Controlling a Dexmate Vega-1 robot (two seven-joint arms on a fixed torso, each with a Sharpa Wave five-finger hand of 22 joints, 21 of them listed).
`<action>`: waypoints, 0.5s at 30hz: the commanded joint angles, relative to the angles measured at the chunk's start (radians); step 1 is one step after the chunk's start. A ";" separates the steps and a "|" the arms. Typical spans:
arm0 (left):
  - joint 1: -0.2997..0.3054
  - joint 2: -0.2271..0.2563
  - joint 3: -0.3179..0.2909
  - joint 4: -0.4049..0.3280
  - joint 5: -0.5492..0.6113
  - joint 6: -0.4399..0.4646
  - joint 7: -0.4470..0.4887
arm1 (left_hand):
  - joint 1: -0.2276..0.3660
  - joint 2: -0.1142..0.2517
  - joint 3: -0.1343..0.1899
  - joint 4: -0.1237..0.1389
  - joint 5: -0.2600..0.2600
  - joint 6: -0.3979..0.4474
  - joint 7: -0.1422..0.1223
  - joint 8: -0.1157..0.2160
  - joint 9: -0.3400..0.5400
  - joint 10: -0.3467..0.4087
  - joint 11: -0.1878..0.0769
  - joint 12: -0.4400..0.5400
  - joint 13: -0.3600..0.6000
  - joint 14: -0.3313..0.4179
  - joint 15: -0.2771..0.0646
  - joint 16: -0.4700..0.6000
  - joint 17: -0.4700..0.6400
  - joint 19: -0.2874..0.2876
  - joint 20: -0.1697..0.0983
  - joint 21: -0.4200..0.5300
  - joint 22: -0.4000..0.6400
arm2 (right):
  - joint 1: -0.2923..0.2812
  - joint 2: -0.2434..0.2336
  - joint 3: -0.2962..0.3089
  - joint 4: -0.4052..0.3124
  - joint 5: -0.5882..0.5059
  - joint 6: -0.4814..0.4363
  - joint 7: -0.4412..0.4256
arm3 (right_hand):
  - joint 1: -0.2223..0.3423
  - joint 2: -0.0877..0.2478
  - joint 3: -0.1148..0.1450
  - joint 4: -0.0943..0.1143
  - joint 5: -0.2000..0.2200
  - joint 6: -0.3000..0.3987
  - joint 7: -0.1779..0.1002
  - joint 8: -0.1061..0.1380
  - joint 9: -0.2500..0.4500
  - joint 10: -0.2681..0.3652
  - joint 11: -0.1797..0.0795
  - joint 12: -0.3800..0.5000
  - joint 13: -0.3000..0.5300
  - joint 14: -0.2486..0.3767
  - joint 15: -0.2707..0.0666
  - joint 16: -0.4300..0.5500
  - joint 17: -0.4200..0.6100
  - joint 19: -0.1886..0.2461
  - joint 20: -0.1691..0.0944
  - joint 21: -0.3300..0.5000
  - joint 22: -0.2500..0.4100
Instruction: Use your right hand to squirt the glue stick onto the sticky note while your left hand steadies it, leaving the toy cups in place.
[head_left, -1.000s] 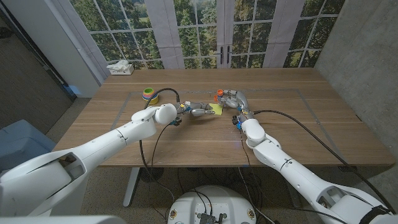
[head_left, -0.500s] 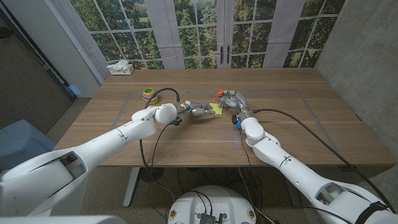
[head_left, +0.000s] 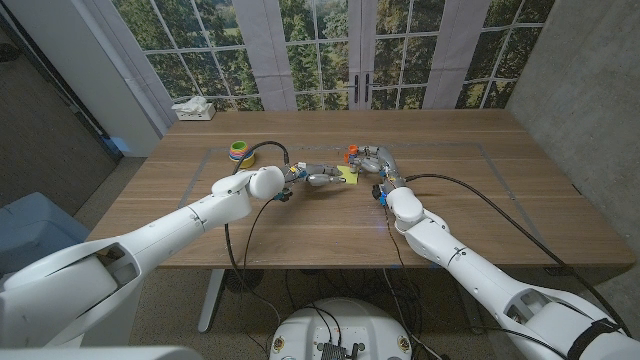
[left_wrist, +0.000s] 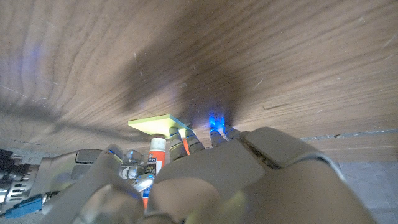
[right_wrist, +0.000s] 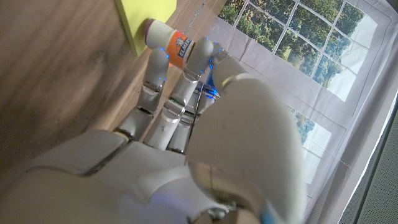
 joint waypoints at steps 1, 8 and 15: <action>-0.005 -0.004 0.003 0.008 0.000 -0.005 0.000 | -0.002 0.006 -0.002 0.004 0.009 0.008 0.010 0.002 0.004 -0.010 -0.001 -0.003 0.005 -0.085 -0.011 0.003 0.003 -0.237 -0.005 0.008 0.003 | 0.014 -0.004 -0.014 0.012 -0.026 -0.020 -0.024 | 0.029 0.055 -0.003 0.000 0.001 0.025 0.018 -0.001 -0.001 0.098 0.003 0.006 0.179 0.011 -0.001 0.004 0.005 0.011 -0.143 -0.003 -0.001; -0.010 -0.008 0.005 0.013 0.001 -0.006 0.001 | 0.000 0.008 -0.004 0.005 0.010 0.003 0.011 0.000 0.004 -0.020 0.001 -0.006 0.005 -0.088 -0.010 0.003 0.003 -0.238 -0.005 0.009 0.003 | 0.010 -0.013 -0.017 0.001 -0.029 -0.042 -0.025 | 0.028 0.054 -0.006 0.000 -0.001 0.033 0.025 0.000 0.000 0.117 0.006 0.010 0.184 0.031 0.000 0.014 0.016 0.014 -0.143 -0.003 -0.002; -0.012 -0.009 0.006 0.013 0.003 -0.003 0.001 | 0.001 0.009 -0.005 0.005 0.011 -0.003 0.011 -0.001 0.004 -0.024 0.001 -0.006 0.005 -0.089 -0.011 0.003 0.002 -0.238 -0.004 0.009 0.003 | 0.006 -0.017 -0.016 -0.008 -0.022 -0.064 -0.027 | 0.028 0.042 -0.009 -0.004 -0.003 0.060 0.018 0.007 -0.001 0.136 -0.005 0.014 0.192 0.054 0.000 0.025 0.031 0.027 -0.140 -0.002 -0.004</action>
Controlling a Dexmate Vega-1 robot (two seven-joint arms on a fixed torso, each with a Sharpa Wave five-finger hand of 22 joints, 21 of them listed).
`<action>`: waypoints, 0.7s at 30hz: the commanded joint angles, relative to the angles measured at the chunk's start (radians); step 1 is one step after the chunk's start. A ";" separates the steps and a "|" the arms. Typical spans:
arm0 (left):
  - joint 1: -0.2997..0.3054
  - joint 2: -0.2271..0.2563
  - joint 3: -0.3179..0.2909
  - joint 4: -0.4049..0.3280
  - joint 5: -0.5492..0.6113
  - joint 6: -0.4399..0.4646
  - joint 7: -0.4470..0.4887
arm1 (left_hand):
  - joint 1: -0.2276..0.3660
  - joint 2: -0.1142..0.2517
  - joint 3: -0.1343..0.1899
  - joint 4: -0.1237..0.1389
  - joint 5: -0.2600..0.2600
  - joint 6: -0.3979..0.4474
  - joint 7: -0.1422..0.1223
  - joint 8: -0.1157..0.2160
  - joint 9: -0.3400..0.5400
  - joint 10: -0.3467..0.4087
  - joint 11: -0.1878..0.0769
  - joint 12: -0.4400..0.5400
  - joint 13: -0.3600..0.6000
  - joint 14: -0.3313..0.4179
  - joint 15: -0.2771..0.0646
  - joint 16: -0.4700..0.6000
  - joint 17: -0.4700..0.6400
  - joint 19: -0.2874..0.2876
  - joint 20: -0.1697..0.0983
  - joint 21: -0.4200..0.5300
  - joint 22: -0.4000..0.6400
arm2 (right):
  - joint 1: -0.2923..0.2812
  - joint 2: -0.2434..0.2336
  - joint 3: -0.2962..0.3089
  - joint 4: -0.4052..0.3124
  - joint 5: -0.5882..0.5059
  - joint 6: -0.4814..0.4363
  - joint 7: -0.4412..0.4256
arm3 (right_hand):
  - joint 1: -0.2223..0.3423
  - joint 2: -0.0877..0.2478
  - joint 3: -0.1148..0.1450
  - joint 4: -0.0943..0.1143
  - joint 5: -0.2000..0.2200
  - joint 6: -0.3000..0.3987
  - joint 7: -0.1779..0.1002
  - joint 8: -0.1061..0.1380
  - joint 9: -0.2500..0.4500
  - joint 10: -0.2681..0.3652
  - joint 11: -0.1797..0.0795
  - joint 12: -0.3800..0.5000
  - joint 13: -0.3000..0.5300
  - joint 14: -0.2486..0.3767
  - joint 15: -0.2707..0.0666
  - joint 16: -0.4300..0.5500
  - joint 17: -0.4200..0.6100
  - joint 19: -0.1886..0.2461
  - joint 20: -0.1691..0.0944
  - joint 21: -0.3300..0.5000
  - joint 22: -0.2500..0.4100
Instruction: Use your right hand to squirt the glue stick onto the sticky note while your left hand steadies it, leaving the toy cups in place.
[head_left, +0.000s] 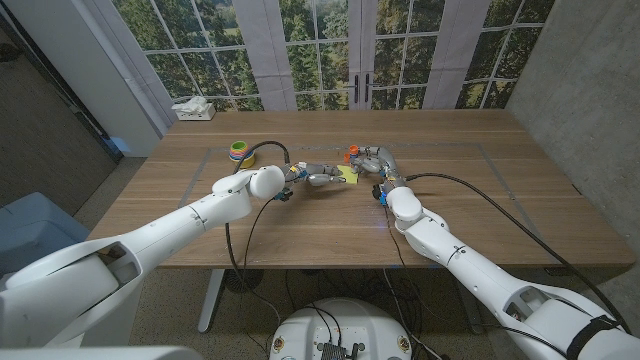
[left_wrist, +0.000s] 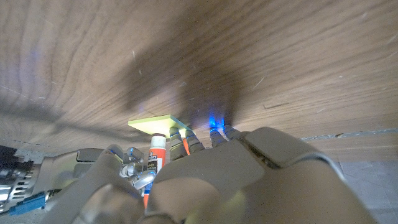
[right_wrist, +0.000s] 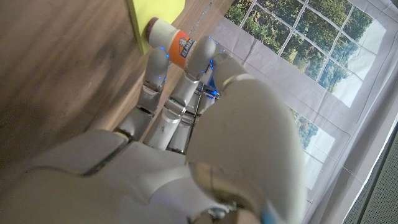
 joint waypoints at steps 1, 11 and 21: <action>-0.005 -0.004 0.002 0.004 0.000 0.001 0.000 | 0.001 0.009 -0.003 0.003 0.004 0.001 0.004 0.002 0.005 -0.008 -0.005 -0.002 0.005 -0.088 -0.012 0.003 0.002 -0.237 -0.003 0.009 0.003 | -0.005 -0.011 -0.005 -0.013 0.000 -0.038 -0.003 | 0.033 0.035 -0.005 0.000 0.003 0.055 0.026 0.013 0.005 0.139 -0.006 0.010 0.193 0.019 0.000 0.012 0.010 0.014 -0.140 -0.003 0.001; -0.006 -0.006 0.005 0.003 0.001 0.008 -0.003 | 0.002 0.011 -0.005 0.003 0.004 -0.007 0.004 0.001 0.005 -0.015 -0.007 -0.003 0.005 -0.088 -0.011 0.003 0.002 -0.238 -0.002 0.009 0.002 | -0.015 -0.026 -0.003 -0.043 0.011 -0.056 0.009 | 0.029 0.029 -0.004 0.002 0.001 0.054 0.032 0.010 0.004 0.151 -0.005 0.005 0.191 0.028 0.001 0.011 0.015 0.024 -0.139 -0.005 -0.002; -0.005 -0.007 0.008 -0.001 0.004 0.011 -0.002 | 0.003 0.012 -0.008 0.004 0.005 -0.013 0.004 0.001 0.005 -0.018 -0.006 -0.003 0.005 -0.089 -0.012 0.004 0.002 -0.239 -0.002 0.009 0.002 | -0.037 -0.053 0.003 -0.110 0.021 -0.083 0.020 | 0.028 0.035 0.001 0.004 0.005 0.043 0.040 0.005 0.012 0.145 0.004 -0.003 0.195 0.032 0.000 0.006 0.017 0.029 -0.141 -0.006 -0.003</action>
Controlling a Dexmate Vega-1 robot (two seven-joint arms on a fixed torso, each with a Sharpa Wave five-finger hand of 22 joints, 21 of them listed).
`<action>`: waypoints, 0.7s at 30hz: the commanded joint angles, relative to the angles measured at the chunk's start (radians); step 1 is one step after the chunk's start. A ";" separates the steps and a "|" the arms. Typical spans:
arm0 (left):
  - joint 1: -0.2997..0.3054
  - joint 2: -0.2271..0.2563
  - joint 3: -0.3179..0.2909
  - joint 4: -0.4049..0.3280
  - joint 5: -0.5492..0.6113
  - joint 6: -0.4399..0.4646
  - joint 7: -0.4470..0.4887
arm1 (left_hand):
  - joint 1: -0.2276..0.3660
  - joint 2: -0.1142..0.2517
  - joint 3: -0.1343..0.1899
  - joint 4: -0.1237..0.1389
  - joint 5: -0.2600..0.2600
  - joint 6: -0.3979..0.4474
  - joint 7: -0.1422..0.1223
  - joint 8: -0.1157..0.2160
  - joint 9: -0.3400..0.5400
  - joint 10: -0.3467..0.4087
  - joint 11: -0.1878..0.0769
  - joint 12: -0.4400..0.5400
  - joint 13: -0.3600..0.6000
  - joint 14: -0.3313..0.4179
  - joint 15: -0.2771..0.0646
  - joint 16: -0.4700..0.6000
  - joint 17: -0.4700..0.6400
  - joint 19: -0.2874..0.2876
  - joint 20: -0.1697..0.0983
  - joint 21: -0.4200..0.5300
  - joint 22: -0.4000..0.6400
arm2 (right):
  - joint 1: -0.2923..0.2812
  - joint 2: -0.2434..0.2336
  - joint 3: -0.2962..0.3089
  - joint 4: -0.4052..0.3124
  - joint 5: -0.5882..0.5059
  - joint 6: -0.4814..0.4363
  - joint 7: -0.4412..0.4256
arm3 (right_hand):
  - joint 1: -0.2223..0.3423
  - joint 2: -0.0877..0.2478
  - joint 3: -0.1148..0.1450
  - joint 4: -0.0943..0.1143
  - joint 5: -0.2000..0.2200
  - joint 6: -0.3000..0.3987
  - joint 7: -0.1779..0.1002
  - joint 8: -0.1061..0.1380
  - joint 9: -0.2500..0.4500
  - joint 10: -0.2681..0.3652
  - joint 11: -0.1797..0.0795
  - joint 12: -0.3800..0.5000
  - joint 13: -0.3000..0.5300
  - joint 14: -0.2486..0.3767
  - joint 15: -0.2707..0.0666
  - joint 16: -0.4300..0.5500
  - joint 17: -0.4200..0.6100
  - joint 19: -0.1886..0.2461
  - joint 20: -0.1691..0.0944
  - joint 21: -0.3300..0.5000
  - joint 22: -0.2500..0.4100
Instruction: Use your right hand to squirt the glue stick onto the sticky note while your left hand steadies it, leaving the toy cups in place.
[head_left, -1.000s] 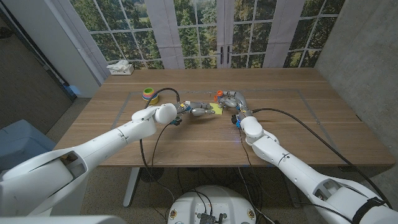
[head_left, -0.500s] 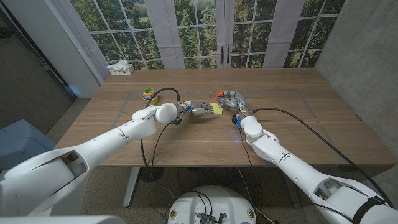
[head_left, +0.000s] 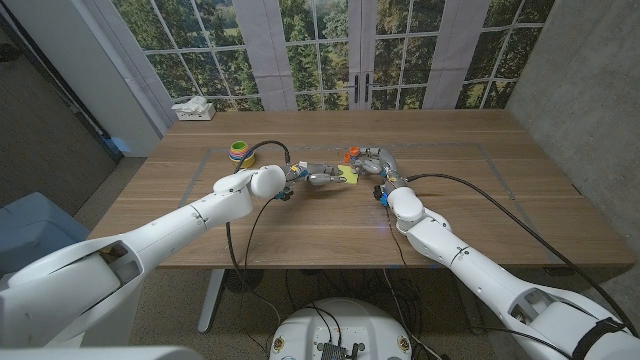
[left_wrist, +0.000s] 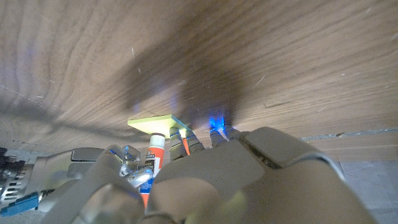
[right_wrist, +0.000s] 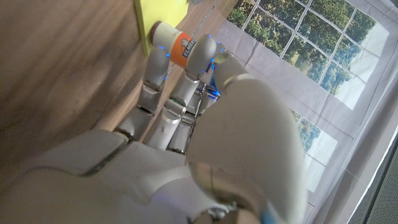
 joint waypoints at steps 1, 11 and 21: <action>-0.001 -0.003 0.004 -0.004 0.003 0.009 -0.002 | 0.003 0.012 -0.004 0.000 0.005 -0.008 -0.002 0.004 0.005 -0.005 -0.005 -0.002 0.005 -0.089 -0.013 0.004 0.002 -0.238 -0.002 0.009 0.002 | -0.024 -0.032 0.004 -0.071 0.011 -0.032 0.018 | 0.028 0.035 0.004 0.006 0.010 0.040 0.042 -0.003 0.005 0.143 0.003 -0.009 0.195 0.009 0.002 0.001 0.003 0.008 -0.141 -0.002 0.001; 0.009 -0.001 0.003 -0.017 0.004 0.017 0.003 | 0.004 0.013 -0.006 0.000 0.005 -0.017 -0.003 0.003 0.005 -0.014 -0.005 -0.004 0.005 -0.089 -0.013 0.004 0.002 -0.238 -0.002 0.010 0.002 | -0.031 -0.052 -0.003 -0.118 0.008 -0.060 0.037 | 0.025 0.036 0.006 0.007 0.014 0.027 0.052 -0.008 0.013 0.145 0.005 -0.014 0.197 0.016 0.002 0.002 0.012 0.013 -0.140 -0.002 0.001; 0.019 0.002 0.003 -0.019 0.004 0.018 0.011 | 0.005 0.014 -0.009 0.000 0.006 -0.026 -0.004 0.003 0.005 -0.023 -0.005 -0.005 0.004 -0.091 -0.013 0.003 0.001 -0.238 -0.002 0.010 0.002 | -0.026 -0.066 -0.016 -0.154 0.010 -0.097 0.069 | 0.018 0.048 0.010 0.010 0.025 -0.023 0.083 -0.032 0.026 0.128 0.020 -0.024 0.207 0.025 0.002 0.005 0.030 0.010 -0.143 0.001 0.008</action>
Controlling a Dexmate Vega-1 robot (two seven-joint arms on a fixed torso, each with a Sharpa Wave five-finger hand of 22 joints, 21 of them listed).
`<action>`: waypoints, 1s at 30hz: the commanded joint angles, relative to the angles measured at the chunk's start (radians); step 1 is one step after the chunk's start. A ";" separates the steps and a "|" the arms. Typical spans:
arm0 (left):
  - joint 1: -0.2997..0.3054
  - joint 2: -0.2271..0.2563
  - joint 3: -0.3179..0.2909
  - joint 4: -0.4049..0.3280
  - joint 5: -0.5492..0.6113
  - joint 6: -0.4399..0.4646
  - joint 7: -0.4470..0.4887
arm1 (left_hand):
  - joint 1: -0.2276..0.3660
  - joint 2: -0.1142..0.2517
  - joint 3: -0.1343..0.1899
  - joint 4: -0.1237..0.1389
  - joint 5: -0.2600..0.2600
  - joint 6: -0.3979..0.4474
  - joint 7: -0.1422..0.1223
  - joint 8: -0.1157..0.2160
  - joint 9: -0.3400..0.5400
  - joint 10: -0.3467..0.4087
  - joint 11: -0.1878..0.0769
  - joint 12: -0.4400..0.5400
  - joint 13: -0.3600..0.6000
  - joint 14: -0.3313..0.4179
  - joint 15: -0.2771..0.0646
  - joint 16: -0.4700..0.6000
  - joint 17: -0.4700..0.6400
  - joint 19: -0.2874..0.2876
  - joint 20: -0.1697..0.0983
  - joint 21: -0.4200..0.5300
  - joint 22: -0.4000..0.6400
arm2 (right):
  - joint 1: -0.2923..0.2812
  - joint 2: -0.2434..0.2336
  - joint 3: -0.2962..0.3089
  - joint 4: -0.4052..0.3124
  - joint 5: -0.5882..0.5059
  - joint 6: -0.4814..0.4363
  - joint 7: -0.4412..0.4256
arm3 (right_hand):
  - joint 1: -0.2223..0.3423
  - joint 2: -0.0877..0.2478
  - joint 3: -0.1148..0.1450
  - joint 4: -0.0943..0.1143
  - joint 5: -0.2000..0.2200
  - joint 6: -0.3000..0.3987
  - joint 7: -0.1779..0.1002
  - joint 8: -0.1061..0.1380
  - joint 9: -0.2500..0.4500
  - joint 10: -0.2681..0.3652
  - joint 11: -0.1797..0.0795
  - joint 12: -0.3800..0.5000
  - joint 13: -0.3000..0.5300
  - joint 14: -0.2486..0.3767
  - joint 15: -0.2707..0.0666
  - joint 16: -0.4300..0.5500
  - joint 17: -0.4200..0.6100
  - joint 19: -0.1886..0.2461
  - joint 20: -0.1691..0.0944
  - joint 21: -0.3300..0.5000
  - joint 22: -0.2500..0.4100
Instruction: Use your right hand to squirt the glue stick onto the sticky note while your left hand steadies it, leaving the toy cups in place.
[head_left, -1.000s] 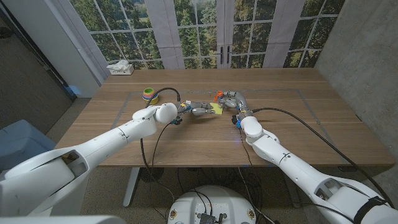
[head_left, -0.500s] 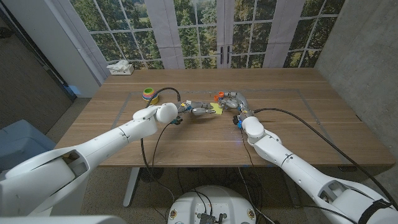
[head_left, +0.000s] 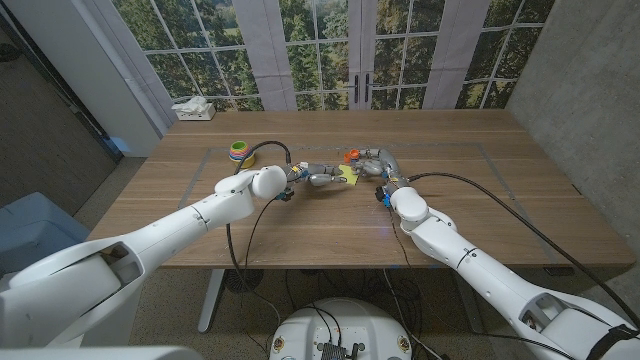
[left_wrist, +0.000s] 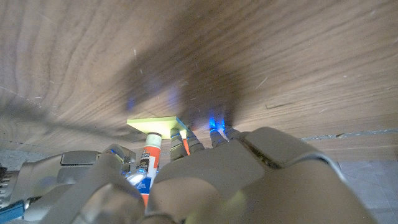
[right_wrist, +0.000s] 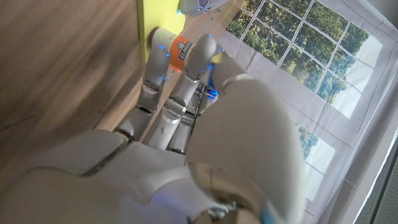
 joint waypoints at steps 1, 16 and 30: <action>0.010 0.002 0.001 -0.005 0.001 0.003 0.008 | 0.000 0.009 -0.009 0.000 0.006 -0.011 -0.001 0.003 0.005 -0.007 0.000 -0.001 0.004 -0.091 -0.014 0.003 0.001 -0.234 -0.002 0.003 0.004 | 0.000 -0.019 -0.012 -0.051 0.004 -0.042 0.033 | 0.009 0.039 0.010 0.010 0.008 0.016 0.043 -0.006 0.007 0.127 0.019 0.002 0.207 0.011 0.000 0.004 0.008 0.002 -0.136 0.001 0.007; 0.012 0.001 0.000 -0.003 0.003 0.002 0.016 | 0.004 0.011 -0.012 -0.003 0.006 -0.042 0.015 0.000 0.005 -0.019 0.002 -0.001 0.004 -0.093 -0.015 0.003 0.001 -0.233 -0.001 0.004 0.003 | -0.004 -0.026 -0.012 -0.071 0.011 -0.062 0.038 | 0.006 0.044 0.014 0.007 0.014 -0.009 0.056 -0.019 0.030 0.121 0.021 -0.004 0.213 0.020 0.000 0.002 0.023 0.003 -0.135 0.006 0.021; 0.014 0.008 -0.004 -0.006 0.006 0.003 0.021 | 0.006 0.012 -0.015 -0.005 0.007 -0.042 0.012 0.005 0.005 -0.021 0.005 0.001 0.004 -0.094 -0.016 0.003 0.000 -0.233 0.000 0.004 0.003 | 0.009 0.002 -0.010 -0.012 0.012 0.011 0.035 | 0.006 0.048 0.019 0.005 0.016 -0.004 0.060 -0.030 0.033 0.116 0.029 -0.013 0.211 0.010 0.001 -0.015 0.022 -0.004 -0.136 0.003 0.025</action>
